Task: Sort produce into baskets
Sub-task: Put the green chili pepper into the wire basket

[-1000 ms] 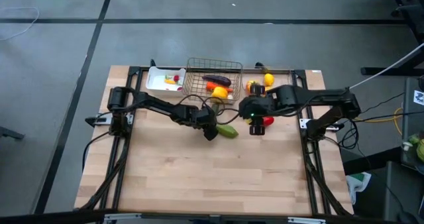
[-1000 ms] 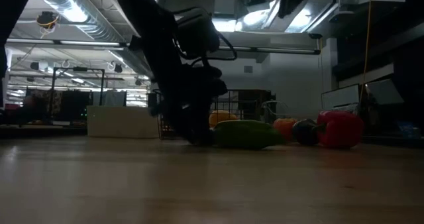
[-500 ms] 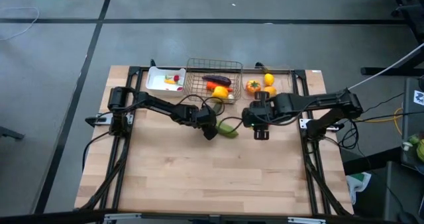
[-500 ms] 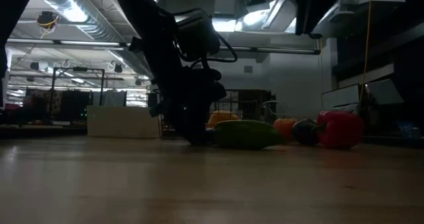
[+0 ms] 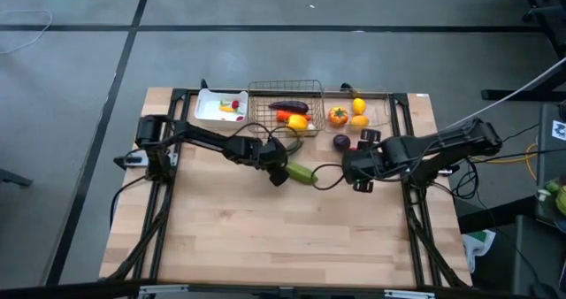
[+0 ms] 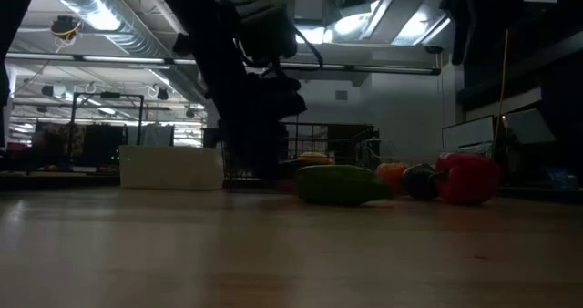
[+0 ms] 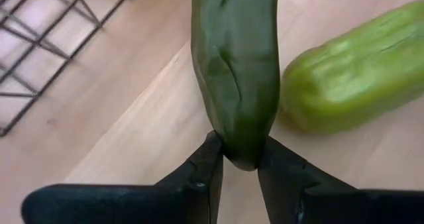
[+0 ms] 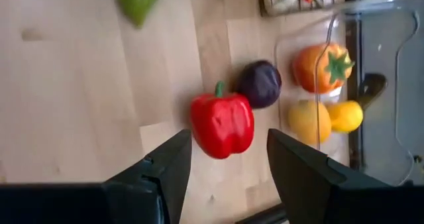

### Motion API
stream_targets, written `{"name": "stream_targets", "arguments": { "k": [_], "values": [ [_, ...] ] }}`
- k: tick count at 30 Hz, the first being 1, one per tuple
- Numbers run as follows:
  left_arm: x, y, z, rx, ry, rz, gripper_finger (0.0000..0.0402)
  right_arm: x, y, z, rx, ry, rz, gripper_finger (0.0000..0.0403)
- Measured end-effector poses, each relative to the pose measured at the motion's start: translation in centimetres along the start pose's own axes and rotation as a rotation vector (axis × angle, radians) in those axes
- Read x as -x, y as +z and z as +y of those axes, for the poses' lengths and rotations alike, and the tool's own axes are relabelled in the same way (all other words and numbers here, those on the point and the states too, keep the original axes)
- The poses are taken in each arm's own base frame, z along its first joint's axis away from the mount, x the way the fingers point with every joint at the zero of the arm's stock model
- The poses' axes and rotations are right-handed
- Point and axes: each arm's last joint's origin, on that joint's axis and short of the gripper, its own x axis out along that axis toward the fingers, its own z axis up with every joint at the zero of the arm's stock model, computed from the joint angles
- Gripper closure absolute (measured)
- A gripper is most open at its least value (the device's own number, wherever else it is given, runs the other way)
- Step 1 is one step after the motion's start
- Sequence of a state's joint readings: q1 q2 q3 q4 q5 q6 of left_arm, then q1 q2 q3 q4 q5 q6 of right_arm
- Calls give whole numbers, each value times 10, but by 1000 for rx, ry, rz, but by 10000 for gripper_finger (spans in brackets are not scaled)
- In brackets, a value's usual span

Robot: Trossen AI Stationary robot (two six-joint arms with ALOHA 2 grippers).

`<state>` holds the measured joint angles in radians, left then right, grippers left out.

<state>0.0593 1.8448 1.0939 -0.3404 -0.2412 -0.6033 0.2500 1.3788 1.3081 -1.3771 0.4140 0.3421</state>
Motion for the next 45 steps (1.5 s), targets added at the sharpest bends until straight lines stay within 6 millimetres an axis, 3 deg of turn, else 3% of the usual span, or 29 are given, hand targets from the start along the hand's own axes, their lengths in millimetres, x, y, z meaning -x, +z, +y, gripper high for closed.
{"name": "stream_targets", "arguments": {
  "k": [11, 27, 39, 45],
  "values": [
    [27, 9, 1, -17, -48, -46, 323, -30, -12, 10, 27, 13, 83, 205],
    [29, 10, 1, -38, -53, -56, 320, -50, -4, 21, 57, -13, 178, 203],
    [29, 10, 1, -46, -53, -56, 320, -78, 1, 3, 13, -127, 352, 86],
    [33, 10, -1, -50, -60, -62, 320, -84, 4, -9, -32, -130, 373, 45]
  ]
}}
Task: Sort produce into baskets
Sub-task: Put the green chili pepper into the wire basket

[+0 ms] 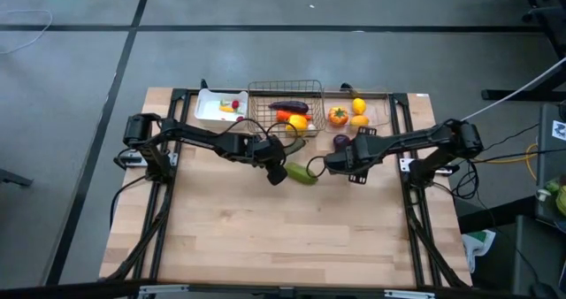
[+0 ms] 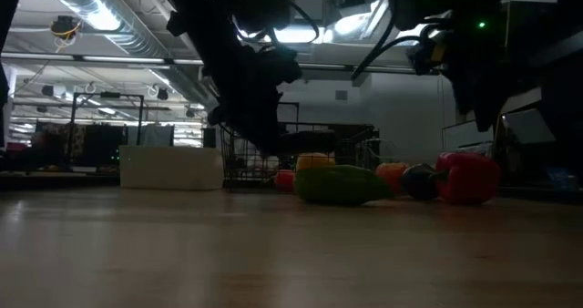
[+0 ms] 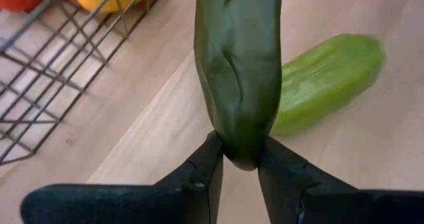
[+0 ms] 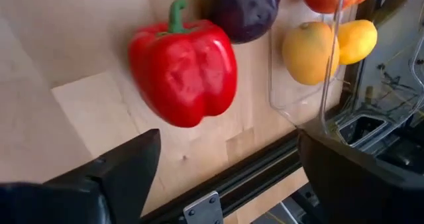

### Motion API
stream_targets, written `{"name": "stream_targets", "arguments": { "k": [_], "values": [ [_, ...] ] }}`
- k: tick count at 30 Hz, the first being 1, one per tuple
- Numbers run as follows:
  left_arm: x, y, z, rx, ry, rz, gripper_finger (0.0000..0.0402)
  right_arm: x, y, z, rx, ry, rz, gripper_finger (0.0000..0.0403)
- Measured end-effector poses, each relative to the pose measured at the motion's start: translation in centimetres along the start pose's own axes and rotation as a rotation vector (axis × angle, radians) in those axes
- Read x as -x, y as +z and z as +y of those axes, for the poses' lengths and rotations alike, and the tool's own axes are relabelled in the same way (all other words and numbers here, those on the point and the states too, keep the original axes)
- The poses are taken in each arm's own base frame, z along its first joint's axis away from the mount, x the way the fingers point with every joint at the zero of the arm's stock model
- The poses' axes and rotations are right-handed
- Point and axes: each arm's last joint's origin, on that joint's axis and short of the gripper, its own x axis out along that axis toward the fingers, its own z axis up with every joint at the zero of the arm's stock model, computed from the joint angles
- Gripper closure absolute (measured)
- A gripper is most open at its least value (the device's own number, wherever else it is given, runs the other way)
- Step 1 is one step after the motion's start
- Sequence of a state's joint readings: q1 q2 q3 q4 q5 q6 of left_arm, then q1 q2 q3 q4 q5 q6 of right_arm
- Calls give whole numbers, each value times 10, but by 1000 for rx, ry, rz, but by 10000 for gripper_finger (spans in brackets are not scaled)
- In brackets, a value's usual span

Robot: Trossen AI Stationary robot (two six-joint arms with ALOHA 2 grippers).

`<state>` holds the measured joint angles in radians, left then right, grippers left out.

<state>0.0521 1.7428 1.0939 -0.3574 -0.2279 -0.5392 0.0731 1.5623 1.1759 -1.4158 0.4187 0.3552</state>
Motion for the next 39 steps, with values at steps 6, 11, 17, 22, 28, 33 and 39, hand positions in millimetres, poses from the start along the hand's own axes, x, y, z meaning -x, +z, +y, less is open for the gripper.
{"name": "stream_targets", "arguments": {
  "k": [6, 11, 17, 22, 28, 33, 39],
  "values": [
    [19, 3, -7, -25, -42, -45, 320, -4, 3, -8, 20, 12, 18, 32],
    [44, 8, -10, -22, -92, -107, 320, -5, 3, -10, 97, 25, 23, 31],
    [70, 18, -4, -15, -94, -203, 320, -5, 5, -8, 253, 55, 8, 31],
    [74, 28, 13, -39, 28, -276, 320, -5, 6, -8, 276, 58, -8, 31],
    [66, 39, 38, -29, 122, -274, 320, -5, 6, -8, 276, 58, -9, 31],
    [64, 46, 53, -16, 162, -274, 318, -5, 8, -7, 269, 61, -25, 31],
    [62, 51, 67, -71, 205, -266, 290, -5, 8, -7, 268, 61, -28, 31]
  ]
}}
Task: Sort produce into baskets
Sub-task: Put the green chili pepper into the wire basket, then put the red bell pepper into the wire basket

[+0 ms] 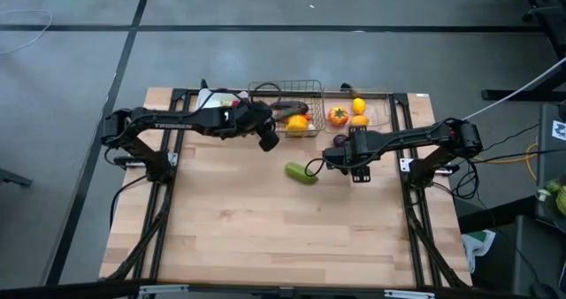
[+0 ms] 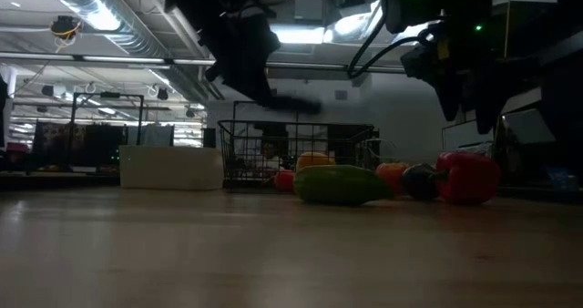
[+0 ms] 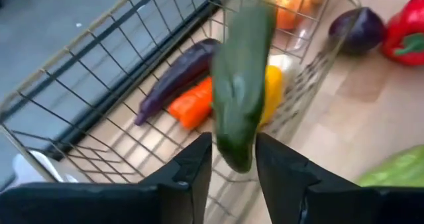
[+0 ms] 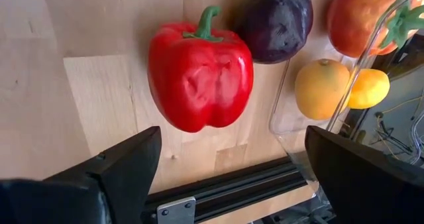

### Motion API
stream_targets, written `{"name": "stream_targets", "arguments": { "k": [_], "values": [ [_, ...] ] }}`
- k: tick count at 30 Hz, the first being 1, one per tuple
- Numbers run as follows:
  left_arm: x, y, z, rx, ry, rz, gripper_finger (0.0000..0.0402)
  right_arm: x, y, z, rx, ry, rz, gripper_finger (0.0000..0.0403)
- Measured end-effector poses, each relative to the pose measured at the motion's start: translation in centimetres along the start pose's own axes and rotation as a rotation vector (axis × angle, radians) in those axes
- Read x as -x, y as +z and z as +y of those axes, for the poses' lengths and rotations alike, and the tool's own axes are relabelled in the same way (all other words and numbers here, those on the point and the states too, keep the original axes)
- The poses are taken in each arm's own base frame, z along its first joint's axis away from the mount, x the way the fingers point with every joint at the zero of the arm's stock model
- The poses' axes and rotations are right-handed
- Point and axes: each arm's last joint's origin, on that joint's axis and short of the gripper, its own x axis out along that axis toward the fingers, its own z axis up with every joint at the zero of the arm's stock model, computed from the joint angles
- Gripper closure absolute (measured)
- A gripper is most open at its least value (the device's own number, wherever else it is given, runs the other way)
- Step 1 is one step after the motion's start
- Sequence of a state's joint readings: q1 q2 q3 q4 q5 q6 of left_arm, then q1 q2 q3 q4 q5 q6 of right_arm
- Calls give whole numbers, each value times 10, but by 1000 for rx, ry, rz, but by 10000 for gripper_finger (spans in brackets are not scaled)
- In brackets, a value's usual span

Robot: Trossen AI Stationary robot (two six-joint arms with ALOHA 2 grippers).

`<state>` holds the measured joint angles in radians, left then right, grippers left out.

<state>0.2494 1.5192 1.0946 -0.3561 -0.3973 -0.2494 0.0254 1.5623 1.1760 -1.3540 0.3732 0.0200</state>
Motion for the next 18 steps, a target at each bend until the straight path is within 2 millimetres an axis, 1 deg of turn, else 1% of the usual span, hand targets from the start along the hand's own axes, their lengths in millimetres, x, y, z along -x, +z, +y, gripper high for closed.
{"name": "stream_targets", "arguments": {
  "k": [4, 9, 14, 18],
  "values": [
    [-4, 2, 11, -43, 27, 4, 278, 0, 0, 0, 0, 0, 0, 31],
    [-7, 4, 19, -8, 49, 7, 277, 0, 0, 0, 0, 0, 0, 31],
    [-8, 4, 21, -5, 52, 7, 277, 0, 0, 0, 0, 0, 0, 31],
    [-5, 4, 18, -10, 43, 2, 277, 0, 0, 0, 0, 0, 0, 31]
  ]
}}
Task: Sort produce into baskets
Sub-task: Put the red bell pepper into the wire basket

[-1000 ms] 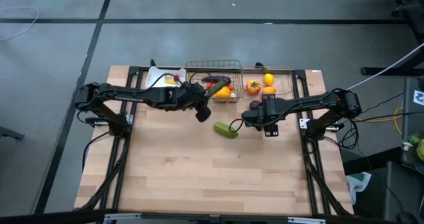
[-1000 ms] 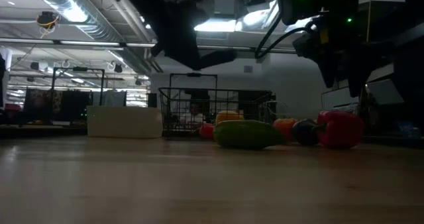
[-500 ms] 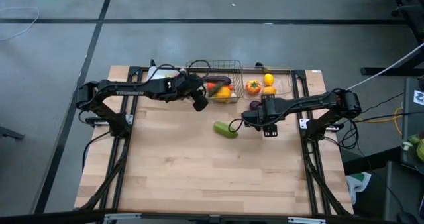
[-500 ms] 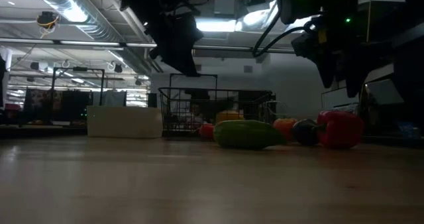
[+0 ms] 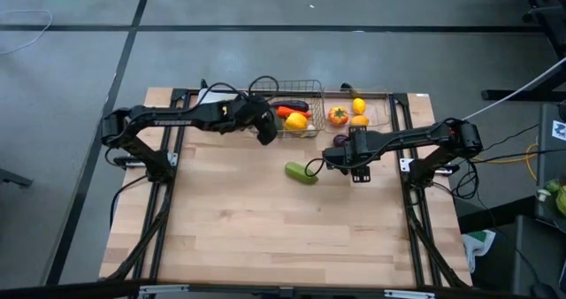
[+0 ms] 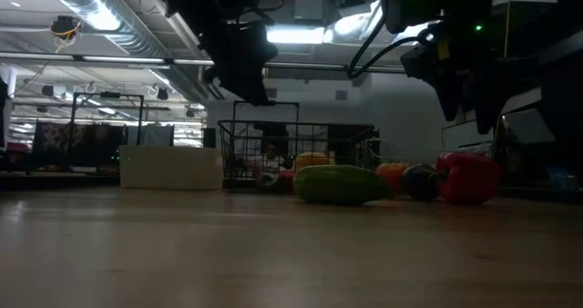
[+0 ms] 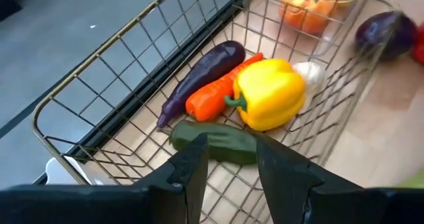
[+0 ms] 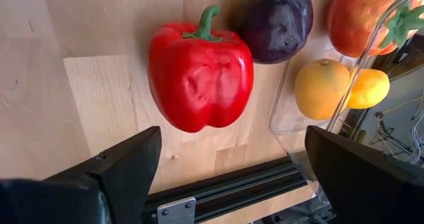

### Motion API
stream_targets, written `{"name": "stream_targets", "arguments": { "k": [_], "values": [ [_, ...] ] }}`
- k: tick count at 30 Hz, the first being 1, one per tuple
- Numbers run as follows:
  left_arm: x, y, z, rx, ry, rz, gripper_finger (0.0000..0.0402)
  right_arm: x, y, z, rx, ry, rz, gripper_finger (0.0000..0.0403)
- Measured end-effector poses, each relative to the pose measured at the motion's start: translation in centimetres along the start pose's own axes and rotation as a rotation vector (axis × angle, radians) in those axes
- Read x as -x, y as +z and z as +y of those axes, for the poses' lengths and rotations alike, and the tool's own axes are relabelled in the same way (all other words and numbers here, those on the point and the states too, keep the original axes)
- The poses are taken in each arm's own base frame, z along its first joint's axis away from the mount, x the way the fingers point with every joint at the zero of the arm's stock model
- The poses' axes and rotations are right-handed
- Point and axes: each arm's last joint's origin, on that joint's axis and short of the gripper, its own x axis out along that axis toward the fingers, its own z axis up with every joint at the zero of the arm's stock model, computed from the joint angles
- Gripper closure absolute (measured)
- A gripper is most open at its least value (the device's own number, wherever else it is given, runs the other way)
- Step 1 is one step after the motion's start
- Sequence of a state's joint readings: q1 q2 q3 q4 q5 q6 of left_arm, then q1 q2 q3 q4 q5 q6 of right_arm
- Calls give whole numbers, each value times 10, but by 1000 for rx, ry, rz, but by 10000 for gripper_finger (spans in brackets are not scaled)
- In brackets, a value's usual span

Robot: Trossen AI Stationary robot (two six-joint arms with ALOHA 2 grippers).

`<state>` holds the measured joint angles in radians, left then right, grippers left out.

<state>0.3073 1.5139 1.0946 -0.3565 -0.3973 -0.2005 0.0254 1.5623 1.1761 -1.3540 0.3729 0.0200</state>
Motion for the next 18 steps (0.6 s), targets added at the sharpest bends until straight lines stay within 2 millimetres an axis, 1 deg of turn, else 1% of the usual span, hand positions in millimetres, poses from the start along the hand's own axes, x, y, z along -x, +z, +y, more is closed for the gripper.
{"name": "stream_targets", "arguments": {
  "k": [10, 18],
  "values": [
    [6, -1, -8, -16, -26, -10, 277, 0, 0, 0, -3, 0, -5, 31],
    [6, -1, -9, -16, -27, -11, 277, 0, 3, 0, -44, 1, -28, 31]
  ]
}}
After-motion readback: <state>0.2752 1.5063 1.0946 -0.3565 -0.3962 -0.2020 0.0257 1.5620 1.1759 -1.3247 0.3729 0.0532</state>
